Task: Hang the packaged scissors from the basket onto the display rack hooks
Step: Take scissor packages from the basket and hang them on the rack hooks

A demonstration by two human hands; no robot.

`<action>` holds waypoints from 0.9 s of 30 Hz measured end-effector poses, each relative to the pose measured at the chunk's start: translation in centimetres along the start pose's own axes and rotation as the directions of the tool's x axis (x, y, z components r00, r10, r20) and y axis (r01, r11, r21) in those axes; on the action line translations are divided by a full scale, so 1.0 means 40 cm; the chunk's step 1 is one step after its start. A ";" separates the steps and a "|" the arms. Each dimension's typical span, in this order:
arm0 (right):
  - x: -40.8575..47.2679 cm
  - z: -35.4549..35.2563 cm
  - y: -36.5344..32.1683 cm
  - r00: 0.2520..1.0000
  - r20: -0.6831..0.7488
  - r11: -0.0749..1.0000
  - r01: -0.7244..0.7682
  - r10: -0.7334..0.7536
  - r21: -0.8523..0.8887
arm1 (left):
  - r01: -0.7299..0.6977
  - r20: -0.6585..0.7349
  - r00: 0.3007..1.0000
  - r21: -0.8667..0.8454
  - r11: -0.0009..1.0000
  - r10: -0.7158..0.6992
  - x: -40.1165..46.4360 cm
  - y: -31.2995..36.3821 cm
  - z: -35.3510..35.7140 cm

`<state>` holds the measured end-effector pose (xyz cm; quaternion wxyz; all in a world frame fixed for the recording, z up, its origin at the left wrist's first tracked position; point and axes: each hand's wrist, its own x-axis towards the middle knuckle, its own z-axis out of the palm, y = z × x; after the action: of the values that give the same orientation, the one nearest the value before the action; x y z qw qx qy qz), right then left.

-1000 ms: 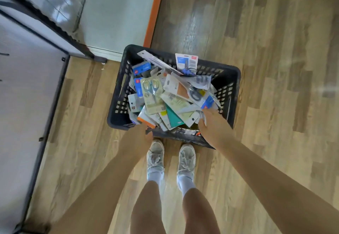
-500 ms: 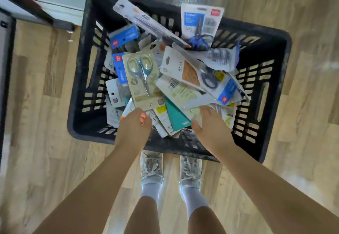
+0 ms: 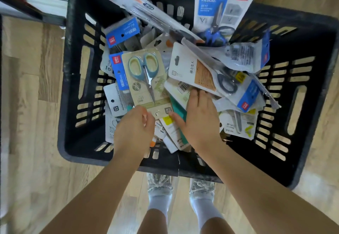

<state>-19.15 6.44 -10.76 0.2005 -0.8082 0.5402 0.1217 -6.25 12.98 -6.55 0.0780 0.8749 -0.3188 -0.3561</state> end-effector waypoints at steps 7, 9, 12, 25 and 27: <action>-0.012 0.001 0.000 0.997 -0.046 0.998 0.058 -0.057 0.027 | -0.280 -0.067 0.953 0.173 0.944 0.295 0.043 0.049 -0.016; -0.019 0.007 0.001 0.998 -0.025 0.998 0.053 -0.052 0.043 | -0.410 -0.015 0.900 0.304 0.860 0.435 0.068 0.070 -0.019; -0.017 0.010 0.011 0.998 -0.021 0.996 0.066 -0.065 0.061 | -0.468 0.006 0.860 0.408 0.784 0.510 0.126 0.107 -0.038; -0.021 0.018 0.044 0.984 -0.064 0.981 0.173 -0.167 0.092 | -0.605 0.402 0.784 0.667 0.436 0.473 0.232 0.162 -0.030; -0.028 0.004 0.047 0.979 -0.072 0.979 0.195 -0.190 0.061 | -0.634 0.410 0.764 0.624 0.458 0.499 0.216 0.155 -0.051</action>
<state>-21.31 6.81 -10.79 0.2208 -0.8529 0.4696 0.0567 -3.31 2.66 -7.76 -0.1921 0.6382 -0.7114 -0.2229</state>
